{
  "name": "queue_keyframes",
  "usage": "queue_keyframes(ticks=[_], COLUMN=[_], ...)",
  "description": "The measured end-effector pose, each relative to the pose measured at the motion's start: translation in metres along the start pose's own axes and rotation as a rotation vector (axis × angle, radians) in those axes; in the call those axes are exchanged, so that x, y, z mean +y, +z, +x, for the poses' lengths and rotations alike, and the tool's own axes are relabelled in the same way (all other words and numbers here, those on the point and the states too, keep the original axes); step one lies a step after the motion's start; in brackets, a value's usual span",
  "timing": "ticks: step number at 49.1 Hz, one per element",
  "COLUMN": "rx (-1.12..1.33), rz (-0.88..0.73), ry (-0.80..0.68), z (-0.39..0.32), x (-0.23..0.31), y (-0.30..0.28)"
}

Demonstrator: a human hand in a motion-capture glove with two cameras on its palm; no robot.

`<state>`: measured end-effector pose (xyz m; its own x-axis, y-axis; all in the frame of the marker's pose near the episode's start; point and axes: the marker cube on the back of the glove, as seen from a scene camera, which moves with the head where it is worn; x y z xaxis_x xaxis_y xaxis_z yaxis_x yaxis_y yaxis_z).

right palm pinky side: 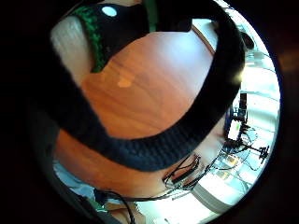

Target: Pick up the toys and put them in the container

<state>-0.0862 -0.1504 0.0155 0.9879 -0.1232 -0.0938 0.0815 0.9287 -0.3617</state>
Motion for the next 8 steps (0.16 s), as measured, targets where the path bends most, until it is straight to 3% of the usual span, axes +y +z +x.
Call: queue_keyframes(ticks=[8], rx=[0.019], rz=[0.064], ry=[0.019], z=[0.021], x=[0.008], y=[0.016])
